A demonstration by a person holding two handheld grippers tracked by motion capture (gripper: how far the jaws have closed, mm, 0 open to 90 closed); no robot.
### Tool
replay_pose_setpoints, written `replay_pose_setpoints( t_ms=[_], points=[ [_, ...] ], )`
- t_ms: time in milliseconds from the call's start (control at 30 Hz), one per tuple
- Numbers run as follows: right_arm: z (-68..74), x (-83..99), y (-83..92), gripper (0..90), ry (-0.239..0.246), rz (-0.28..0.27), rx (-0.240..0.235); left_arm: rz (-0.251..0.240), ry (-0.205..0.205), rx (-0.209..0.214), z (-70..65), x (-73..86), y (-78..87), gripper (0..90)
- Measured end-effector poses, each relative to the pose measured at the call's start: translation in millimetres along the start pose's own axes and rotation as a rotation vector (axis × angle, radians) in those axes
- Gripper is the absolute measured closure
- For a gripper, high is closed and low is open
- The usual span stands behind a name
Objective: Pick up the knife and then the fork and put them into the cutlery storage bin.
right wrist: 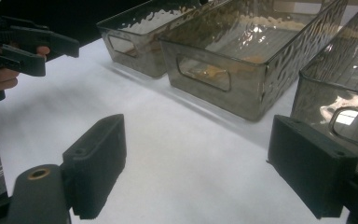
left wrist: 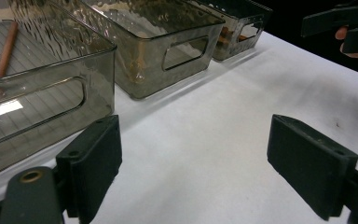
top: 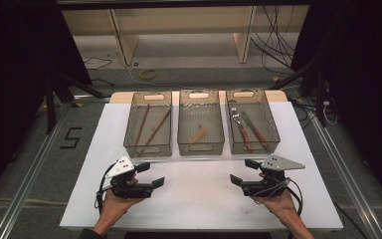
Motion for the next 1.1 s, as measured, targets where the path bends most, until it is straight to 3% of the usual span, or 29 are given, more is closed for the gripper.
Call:
replay_pose_setpoints(
  t_ms=[500, 1100],
  points=[
    [-3.7, 14.5, 6.1, 20.0, -0.013, 0.013, 0.022, 0.006, -0.003, 0.012, -2.9, 1.0, -1.0, 17.2],
    [-5.2, 16.1, 4.8, 20.0, -0.01, 0.02, 0.027, 0.006, -0.003, 0.008, -2.0, 1.0, -0.9, 17.3]
  ],
)
Point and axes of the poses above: each handheld gripper's, and its own axes: y roughly backward along the jaws, x roughly out of its underside, z roughly to its left, the point moved 7 cm from there along -y, roughly forward along the jaws, and after that the axes turned 13 degrees about x, right-handed, at the moved point
